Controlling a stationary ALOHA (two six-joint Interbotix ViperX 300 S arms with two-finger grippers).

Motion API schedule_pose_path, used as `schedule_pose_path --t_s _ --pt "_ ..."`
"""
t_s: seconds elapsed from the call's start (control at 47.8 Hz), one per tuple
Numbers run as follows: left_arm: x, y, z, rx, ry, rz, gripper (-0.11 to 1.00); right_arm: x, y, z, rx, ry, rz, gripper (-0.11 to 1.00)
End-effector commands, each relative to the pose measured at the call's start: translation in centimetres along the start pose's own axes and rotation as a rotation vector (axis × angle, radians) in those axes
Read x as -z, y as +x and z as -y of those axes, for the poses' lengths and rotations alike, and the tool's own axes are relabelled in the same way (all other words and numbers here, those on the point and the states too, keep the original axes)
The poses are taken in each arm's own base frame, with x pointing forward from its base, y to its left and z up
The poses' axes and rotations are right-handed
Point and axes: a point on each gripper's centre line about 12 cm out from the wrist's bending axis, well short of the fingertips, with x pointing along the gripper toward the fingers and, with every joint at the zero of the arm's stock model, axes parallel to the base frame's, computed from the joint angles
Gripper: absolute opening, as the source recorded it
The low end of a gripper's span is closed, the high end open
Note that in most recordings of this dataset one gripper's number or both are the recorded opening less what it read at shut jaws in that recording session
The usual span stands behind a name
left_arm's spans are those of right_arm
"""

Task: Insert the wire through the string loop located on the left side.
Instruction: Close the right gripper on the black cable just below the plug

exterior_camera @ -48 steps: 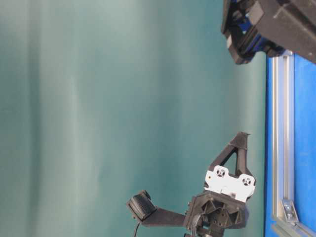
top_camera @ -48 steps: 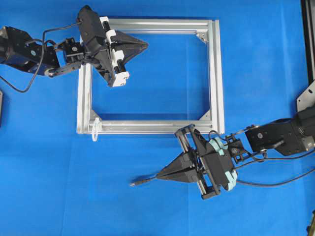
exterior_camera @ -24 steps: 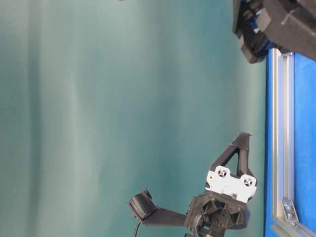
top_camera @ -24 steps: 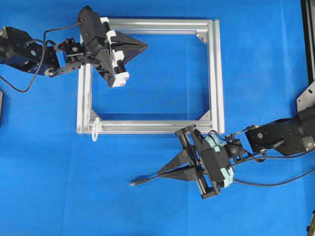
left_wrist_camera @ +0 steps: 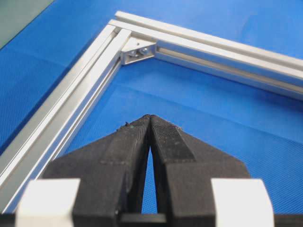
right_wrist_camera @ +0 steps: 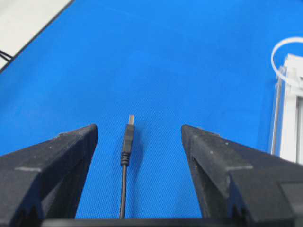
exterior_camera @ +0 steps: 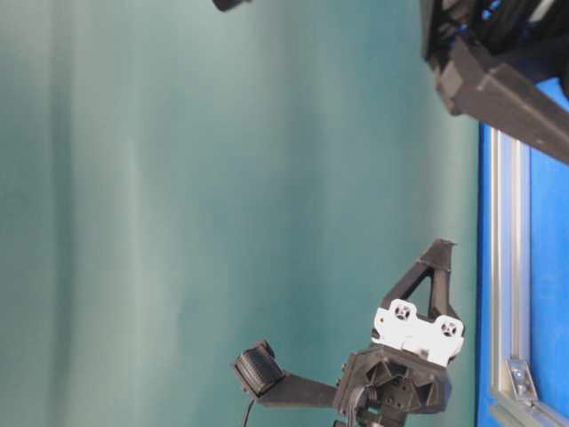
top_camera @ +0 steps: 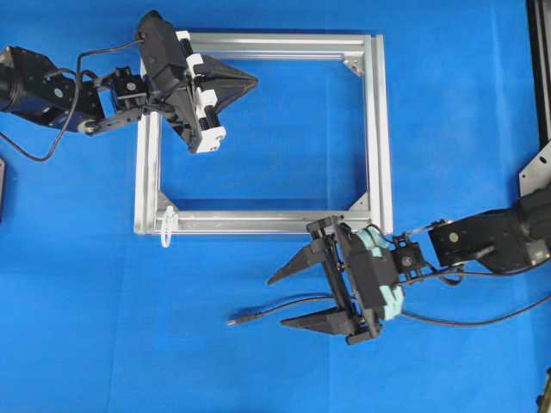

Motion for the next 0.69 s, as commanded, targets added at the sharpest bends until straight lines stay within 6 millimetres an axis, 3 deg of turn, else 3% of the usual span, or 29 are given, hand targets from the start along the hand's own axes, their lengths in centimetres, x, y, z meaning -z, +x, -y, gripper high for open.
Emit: schedule_pose_path --t_s 0.0,0.46,0.67 --pt "-1.6 -0.2 0.1 0.004 0.0 0.044 0.0 -0.3 0.7 -0.2 0.002 0.014 0.019 0.84" --pt "-1.4 -0.2 -0.1 -0.002 -0.001 0.028 0.0 4.0 3.6 -0.3 0.008 0.088 -0.078 0.84" --pt "-1.4 -0.2 -0.1 -0.001 0.0 0.026 0.0 4.3 3.8 -0.3 0.009 0.088 -0.079 0.84"
